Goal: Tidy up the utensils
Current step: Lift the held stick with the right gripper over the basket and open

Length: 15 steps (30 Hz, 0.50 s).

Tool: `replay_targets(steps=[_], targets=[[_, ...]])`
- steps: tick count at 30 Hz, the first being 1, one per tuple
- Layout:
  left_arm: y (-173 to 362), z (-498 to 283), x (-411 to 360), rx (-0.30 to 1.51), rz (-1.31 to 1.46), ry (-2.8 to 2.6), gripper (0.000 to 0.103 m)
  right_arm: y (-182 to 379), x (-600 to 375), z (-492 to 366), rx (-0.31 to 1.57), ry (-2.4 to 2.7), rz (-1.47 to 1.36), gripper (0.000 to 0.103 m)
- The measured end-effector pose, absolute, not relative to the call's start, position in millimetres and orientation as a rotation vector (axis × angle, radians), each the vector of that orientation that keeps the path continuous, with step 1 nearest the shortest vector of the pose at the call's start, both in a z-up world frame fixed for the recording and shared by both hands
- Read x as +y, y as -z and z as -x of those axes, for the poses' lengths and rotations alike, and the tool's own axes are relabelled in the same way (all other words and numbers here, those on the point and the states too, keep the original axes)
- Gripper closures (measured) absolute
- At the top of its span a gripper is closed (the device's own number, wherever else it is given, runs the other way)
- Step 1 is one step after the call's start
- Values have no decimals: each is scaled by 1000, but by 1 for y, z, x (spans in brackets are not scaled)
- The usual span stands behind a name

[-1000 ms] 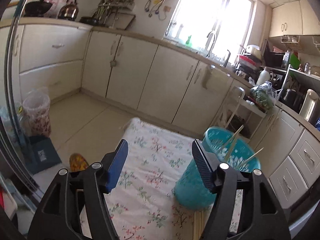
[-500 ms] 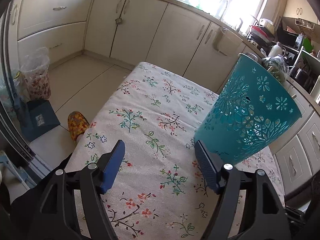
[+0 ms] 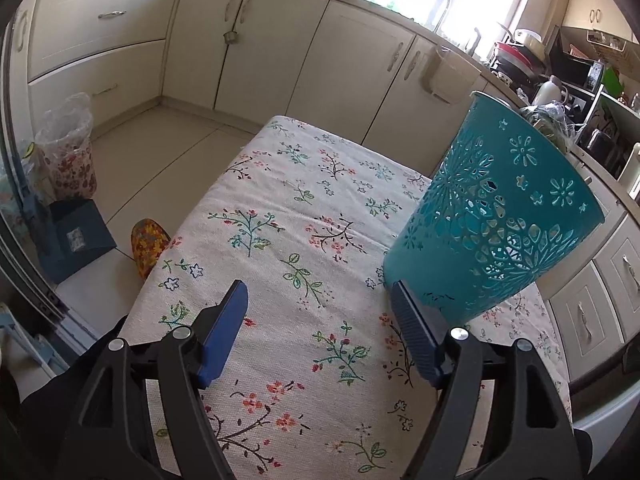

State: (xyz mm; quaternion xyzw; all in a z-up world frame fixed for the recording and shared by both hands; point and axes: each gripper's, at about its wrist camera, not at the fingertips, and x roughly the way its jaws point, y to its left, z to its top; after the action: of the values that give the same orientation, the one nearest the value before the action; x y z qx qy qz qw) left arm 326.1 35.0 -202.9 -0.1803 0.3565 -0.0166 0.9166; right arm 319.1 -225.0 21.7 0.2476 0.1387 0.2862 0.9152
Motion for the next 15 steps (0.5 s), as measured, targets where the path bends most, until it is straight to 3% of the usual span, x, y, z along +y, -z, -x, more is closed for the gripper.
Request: replay_targets(steps=[4, 9, 15], targets=[[205, -327, 38, 731, 395, 36, 32, -28, -214, -368, 239, -484, -536, 97], [206, -328, 40, 727, 407, 47, 32, -9, -200, -409, 312, -389, -509, 97], [207, -328, 41, 720, 422, 53, 32, -1, -193, -410, 375, -365, -464, 97]])
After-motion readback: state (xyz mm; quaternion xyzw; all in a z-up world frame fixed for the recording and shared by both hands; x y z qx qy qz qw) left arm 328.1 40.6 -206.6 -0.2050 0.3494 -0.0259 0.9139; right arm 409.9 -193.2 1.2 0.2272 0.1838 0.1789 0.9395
